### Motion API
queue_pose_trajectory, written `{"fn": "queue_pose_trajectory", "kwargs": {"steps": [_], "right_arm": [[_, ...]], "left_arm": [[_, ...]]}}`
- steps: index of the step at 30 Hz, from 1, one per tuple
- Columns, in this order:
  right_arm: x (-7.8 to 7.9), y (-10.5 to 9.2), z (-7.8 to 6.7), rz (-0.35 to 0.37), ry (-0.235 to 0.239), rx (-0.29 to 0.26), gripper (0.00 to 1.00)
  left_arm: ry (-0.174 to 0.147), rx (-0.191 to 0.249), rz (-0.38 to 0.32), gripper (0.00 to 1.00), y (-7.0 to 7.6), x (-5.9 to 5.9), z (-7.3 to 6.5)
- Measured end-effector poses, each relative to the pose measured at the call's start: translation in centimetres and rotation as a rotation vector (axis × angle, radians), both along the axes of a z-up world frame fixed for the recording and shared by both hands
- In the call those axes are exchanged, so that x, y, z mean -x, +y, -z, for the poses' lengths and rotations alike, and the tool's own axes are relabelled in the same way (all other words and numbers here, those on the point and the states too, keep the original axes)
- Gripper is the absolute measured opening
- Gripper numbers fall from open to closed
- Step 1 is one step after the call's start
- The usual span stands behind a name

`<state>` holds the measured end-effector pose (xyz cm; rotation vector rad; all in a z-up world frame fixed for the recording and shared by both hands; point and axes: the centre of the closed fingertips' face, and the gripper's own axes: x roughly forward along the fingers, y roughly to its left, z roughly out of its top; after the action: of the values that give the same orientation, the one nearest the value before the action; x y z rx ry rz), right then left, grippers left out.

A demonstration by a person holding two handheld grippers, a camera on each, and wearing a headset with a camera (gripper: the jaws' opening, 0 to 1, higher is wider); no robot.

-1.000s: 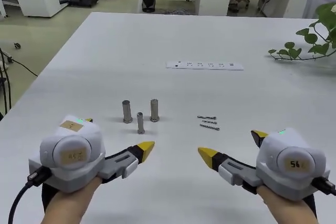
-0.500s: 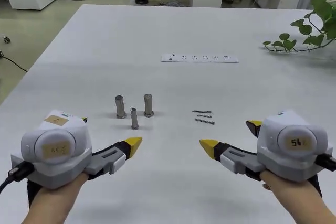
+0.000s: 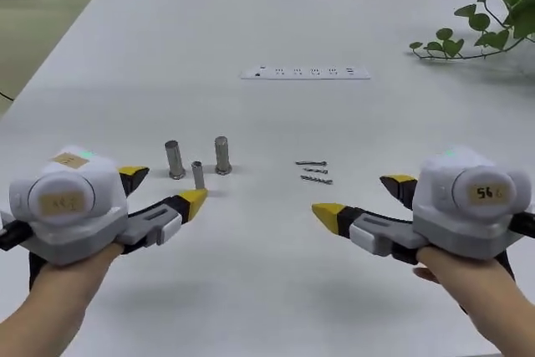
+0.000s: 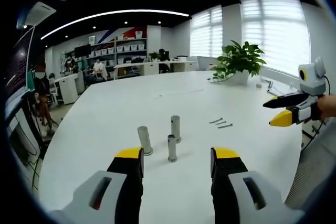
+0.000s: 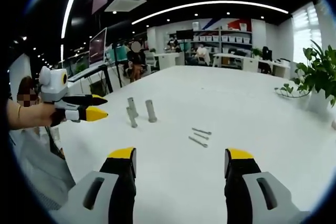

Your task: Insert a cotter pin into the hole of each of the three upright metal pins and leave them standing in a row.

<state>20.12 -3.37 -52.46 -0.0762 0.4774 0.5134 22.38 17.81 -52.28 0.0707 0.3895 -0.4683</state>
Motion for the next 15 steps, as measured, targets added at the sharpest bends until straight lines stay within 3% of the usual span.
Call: {"fn": "queue_pose_trajectory", "kwargs": {"steps": [15], "right_arm": [[-0.9,1.3,0.7,-0.056,0.038,0.007,0.60]], "left_arm": [[0.038,-0.019,0.068,0.32,-1.0,-3.7,2.9]]}}
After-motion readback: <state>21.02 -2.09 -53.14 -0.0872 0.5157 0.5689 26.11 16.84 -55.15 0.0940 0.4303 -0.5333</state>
